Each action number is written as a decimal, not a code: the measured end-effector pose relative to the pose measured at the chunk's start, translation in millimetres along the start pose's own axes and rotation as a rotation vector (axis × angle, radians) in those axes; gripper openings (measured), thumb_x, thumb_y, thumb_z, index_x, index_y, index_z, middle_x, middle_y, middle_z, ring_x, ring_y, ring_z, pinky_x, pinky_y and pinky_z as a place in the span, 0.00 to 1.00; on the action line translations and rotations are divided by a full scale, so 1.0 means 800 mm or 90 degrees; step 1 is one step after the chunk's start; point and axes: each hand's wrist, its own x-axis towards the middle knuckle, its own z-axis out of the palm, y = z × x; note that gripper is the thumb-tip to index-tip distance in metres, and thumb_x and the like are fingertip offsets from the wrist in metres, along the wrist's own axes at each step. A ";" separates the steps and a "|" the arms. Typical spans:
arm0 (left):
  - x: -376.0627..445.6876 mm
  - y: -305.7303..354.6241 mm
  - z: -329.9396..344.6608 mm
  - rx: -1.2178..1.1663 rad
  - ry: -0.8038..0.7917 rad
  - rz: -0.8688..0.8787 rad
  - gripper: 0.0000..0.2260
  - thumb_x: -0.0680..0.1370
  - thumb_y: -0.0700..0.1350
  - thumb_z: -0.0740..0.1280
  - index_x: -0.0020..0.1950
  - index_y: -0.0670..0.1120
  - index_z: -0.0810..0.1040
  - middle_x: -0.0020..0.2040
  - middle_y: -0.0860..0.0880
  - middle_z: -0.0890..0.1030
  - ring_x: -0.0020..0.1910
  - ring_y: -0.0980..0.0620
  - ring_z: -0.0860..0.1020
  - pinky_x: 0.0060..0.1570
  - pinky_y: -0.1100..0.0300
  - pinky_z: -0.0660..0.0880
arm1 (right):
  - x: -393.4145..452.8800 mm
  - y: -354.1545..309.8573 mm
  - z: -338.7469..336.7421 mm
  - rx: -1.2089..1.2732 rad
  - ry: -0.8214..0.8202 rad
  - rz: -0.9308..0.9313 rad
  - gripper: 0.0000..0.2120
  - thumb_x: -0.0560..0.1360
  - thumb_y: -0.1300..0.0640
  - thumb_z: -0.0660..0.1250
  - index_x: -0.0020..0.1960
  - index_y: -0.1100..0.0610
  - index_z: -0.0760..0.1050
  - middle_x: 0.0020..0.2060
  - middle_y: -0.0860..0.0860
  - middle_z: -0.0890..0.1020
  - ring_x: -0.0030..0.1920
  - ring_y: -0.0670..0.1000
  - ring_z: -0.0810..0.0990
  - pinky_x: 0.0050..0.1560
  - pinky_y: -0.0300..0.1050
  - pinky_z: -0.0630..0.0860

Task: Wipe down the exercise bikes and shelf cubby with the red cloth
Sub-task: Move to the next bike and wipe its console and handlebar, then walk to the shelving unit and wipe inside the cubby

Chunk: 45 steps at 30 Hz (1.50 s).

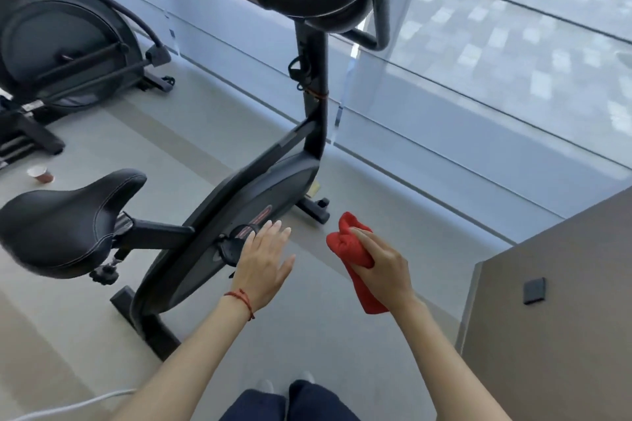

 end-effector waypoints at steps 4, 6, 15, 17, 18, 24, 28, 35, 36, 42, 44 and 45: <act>-0.032 -0.014 -0.007 0.013 0.018 -0.083 0.24 0.76 0.52 0.52 0.64 0.39 0.71 0.63 0.38 0.75 0.65 0.39 0.71 0.61 0.38 0.67 | 0.015 -0.014 0.023 0.034 -0.059 -0.075 0.22 0.65 0.60 0.77 0.58 0.56 0.78 0.54 0.53 0.82 0.52 0.56 0.81 0.47 0.54 0.77; -0.047 -0.020 -0.012 0.027 0.036 -0.134 0.23 0.75 0.52 0.52 0.63 0.39 0.72 0.62 0.37 0.76 0.64 0.38 0.71 0.60 0.37 0.68 | 0.027 -0.020 0.036 0.051 -0.091 -0.116 0.22 0.65 0.60 0.77 0.58 0.55 0.78 0.54 0.52 0.82 0.52 0.55 0.81 0.46 0.52 0.77; -0.146 -0.025 -0.010 0.008 0.143 -0.404 0.22 0.76 0.50 0.55 0.64 0.38 0.71 0.65 0.37 0.73 0.66 0.37 0.69 0.62 0.37 0.66 | 0.054 -0.066 0.089 0.168 -0.252 -0.333 0.19 0.65 0.57 0.74 0.56 0.55 0.79 0.53 0.50 0.82 0.50 0.53 0.80 0.45 0.47 0.78; -0.174 -0.022 -0.003 -0.002 0.179 -0.468 0.21 0.77 0.48 0.58 0.67 0.39 0.67 0.69 0.38 0.69 0.70 0.39 0.64 0.67 0.40 0.62 | 0.049 -0.080 0.102 0.170 -0.300 -0.375 0.21 0.64 0.61 0.77 0.57 0.55 0.79 0.54 0.50 0.82 0.50 0.55 0.81 0.45 0.50 0.79; -0.188 -0.020 0.000 -0.007 0.195 -0.498 0.21 0.77 0.48 0.58 0.68 0.40 0.66 0.70 0.39 0.67 0.71 0.40 0.62 0.68 0.41 0.60 | 0.045 -0.089 0.108 0.172 -0.327 -0.392 0.22 0.65 0.62 0.76 0.58 0.55 0.78 0.55 0.51 0.82 0.51 0.55 0.81 0.45 0.51 0.79; -0.274 -0.008 0.001 -0.038 0.252 -0.651 0.26 0.75 0.53 0.50 0.65 0.37 0.69 0.65 0.36 0.72 0.66 0.36 0.69 0.63 0.38 0.66 | 0.010 -0.161 0.140 0.226 -0.415 -0.535 0.19 0.66 0.58 0.72 0.57 0.56 0.78 0.53 0.52 0.83 0.49 0.55 0.81 0.43 0.45 0.75; -0.334 -0.015 -0.004 -0.039 0.281 -0.737 0.27 0.75 0.53 0.49 0.64 0.37 0.70 0.65 0.35 0.72 0.65 0.35 0.69 0.62 0.37 0.66 | -0.021 -0.216 0.167 0.260 -0.484 -0.586 0.21 0.66 0.63 0.75 0.58 0.56 0.79 0.54 0.52 0.82 0.52 0.55 0.81 0.48 0.47 0.76; -0.456 -0.055 -0.015 0.007 0.345 -0.839 0.21 0.76 0.48 0.56 0.66 0.39 0.68 0.67 0.37 0.70 0.67 0.37 0.67 0.64 0.39 0.63 | -0.097 -0.340 0.226 0.312 -0.581 -0.653 0.21 0.68 0.63 0.74 0.60 0.55 0.77 0.57 0.51 0.80 0.55 0.54 0.79 0.50 0.51 0.76; -0.476 -0.062 -0.017 0.012 0.353 -0.852 0.21 0.77 0.47 0.57 0.67 0.40 0.67 0.69 0.38 0.69 0.68 0.39 0.66 0.66 0.41 0.62 | -0.109 -0.359 0.236 0.323 -0.591 -0.665 0.21 0.68 0.63 0.74 0.60 0.55 0.77 0.57 0.52 0.80 0.55 0.54 0.79 0.50 0.51 0.77; -0.590 -0.110 -0.034 0.008 0.387 -0.937 0.22 0.78 0.46 0.60 0.70 0.42 0.63 0.71 0.40 0.65 0.72 0.41 0.60 0.69 0.43 0.57 | -0.182 -0.473 0.291 0.331 -0.633 -0.743 0.20 0.69 0.57 0.70 0.60 0.56 0.76 0.57 0.53 0.81 0.54 0.55 0.80 0.47 0.55 0.78; -0.619 -0.124 -0.043 0.003 0.396 -0.966 0.22 0.78 0.49 0.57 0.70 0.41 0.63 0.71 0.40 0.65 0.72 0.41 0.60 0.69 0.43 0.57 | -0.200 -0.505 0.309 0.335 -0.650 -0.756 0.21 0.69 0.60 0.72 0.61 0.56 0.76 0.57 0.53 0.80 0.55 0.56 0.79 0.48 0.58 0.77; -0.632 -0.130 -0.047 0.002 0.403 -0.977 0.22 0.77 0.49 0.56 0.70 0.41 0.64 0.71 0.39 0.65 0.72 0.41 0.60 0.69 0.43 0.57 | -0.207 -0.519 0.317 0.338 -0.657 -0.758 0.21 0.68 0.62 0.73 0.61 0.55 0.76 0.57 0.53 0.80 0.55 0.55 0.79 0.49 0.59 0.77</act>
